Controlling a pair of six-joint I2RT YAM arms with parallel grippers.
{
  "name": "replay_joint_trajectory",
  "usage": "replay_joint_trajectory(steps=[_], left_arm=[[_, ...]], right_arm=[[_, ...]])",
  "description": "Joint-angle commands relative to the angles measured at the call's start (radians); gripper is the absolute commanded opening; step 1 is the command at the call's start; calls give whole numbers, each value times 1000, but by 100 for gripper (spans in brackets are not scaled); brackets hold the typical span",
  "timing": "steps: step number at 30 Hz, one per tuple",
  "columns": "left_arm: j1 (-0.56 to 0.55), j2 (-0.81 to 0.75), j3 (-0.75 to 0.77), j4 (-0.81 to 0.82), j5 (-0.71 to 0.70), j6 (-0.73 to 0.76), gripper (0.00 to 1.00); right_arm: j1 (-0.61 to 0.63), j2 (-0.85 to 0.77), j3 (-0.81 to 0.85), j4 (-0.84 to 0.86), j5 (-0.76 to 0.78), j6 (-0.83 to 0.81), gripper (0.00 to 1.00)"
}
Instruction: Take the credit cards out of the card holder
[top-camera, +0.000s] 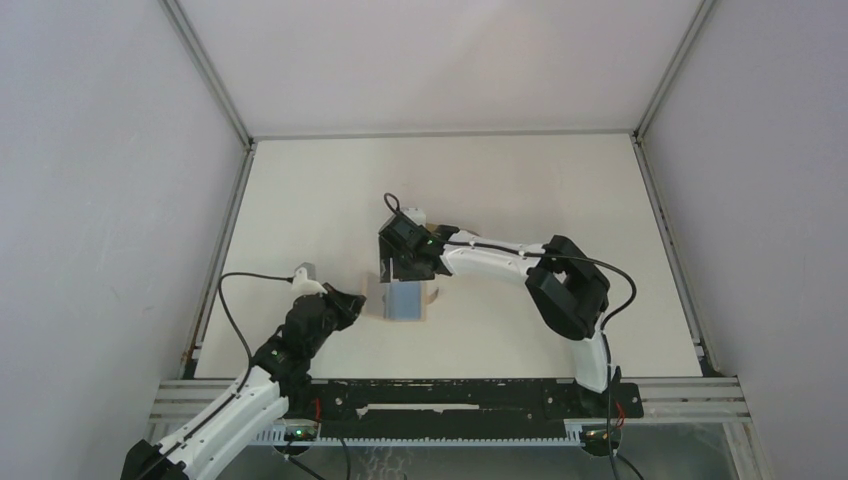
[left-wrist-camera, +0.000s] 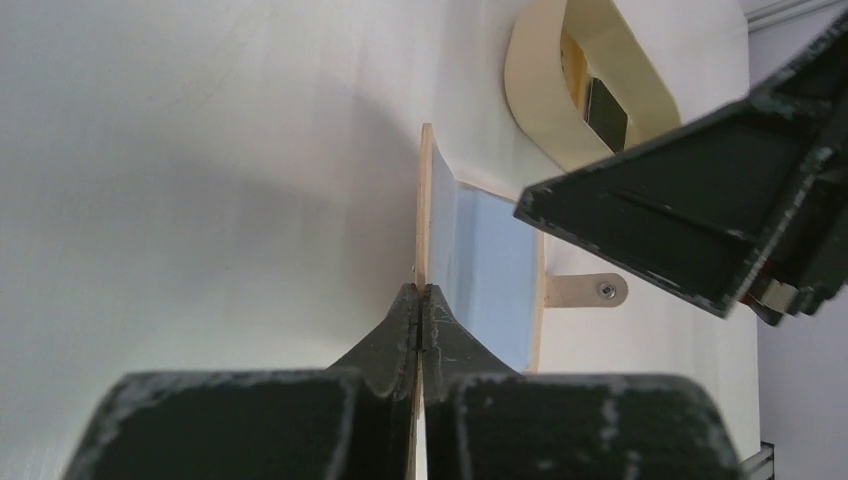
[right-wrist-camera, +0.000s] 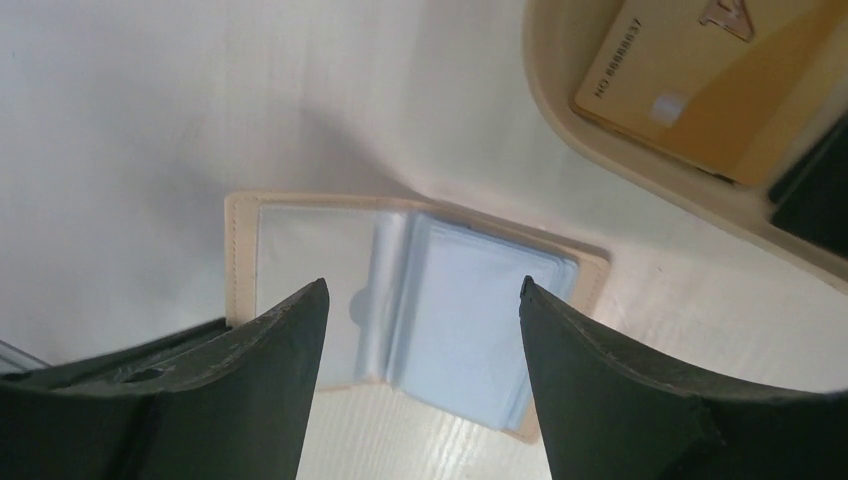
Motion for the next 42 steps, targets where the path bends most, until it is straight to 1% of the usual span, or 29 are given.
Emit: replay_joint_trajectory(steps=[1,12,19,32,38,42], left_arm=[[5,4,72,28,20,14,0],[5,30,69,66,31,10,0],[6,28,63,69,26,5,0],[6,25,44,85,32,-2,0],[6,27,39,92,34,-6,0],[6,25,38,92,29,-3,0]], right_arm=[[4,38,94,-12,-16,16,78],[10,91,143,-26,-30,2,79],[32,131,201,-56,-25,-20,79],[72,192,256,-82,-33,-40,79],[76,177,264,-85,-14,-57,79],[83,167,263,-129,-9,-81,79]])
